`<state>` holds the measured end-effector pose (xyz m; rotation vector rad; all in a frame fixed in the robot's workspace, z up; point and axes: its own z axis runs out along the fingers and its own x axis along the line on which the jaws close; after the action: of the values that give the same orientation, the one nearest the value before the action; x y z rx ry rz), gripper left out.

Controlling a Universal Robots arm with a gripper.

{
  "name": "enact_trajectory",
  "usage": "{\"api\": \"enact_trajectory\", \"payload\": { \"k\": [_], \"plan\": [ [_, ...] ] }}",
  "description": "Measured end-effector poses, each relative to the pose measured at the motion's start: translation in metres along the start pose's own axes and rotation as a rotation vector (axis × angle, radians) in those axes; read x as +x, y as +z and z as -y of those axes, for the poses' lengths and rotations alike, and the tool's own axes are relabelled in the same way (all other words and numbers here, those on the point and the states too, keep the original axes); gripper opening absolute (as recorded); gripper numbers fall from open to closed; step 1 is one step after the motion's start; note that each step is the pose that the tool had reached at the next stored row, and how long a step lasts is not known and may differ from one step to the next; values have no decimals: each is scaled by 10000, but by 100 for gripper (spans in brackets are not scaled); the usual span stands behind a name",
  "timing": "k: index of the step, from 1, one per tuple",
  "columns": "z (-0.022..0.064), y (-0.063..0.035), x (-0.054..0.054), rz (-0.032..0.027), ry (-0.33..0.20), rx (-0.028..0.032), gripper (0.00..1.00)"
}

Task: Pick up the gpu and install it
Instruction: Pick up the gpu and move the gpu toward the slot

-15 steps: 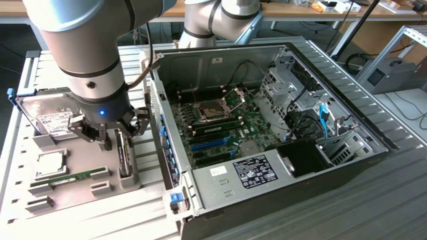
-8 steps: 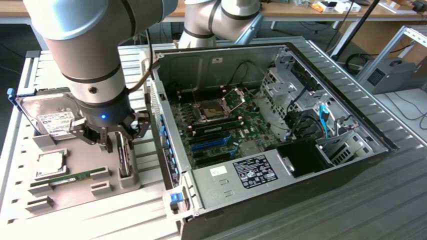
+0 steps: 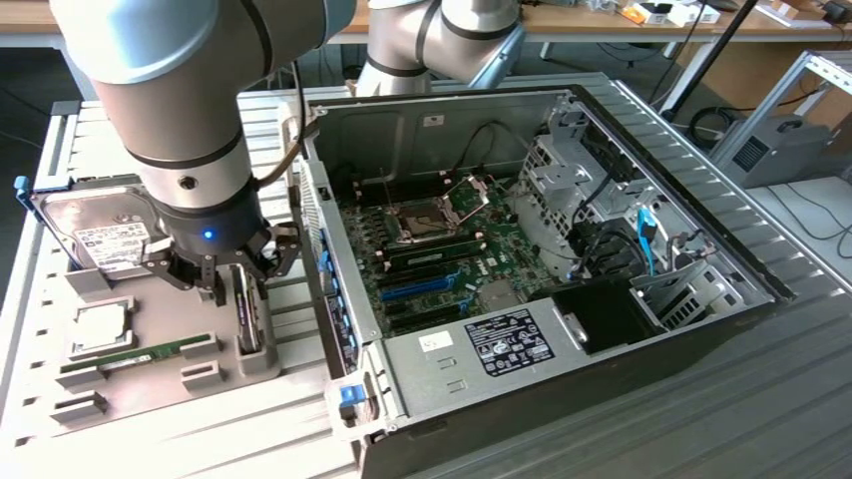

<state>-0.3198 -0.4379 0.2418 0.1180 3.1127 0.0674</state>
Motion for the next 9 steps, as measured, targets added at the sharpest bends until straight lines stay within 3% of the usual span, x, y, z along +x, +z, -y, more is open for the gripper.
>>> {"api": "enact_trajectory", "payload": {
  "k": [9],
  "plan": [
    [-8, 15, 4, 0, 1, 0, 48]
  ]
}}
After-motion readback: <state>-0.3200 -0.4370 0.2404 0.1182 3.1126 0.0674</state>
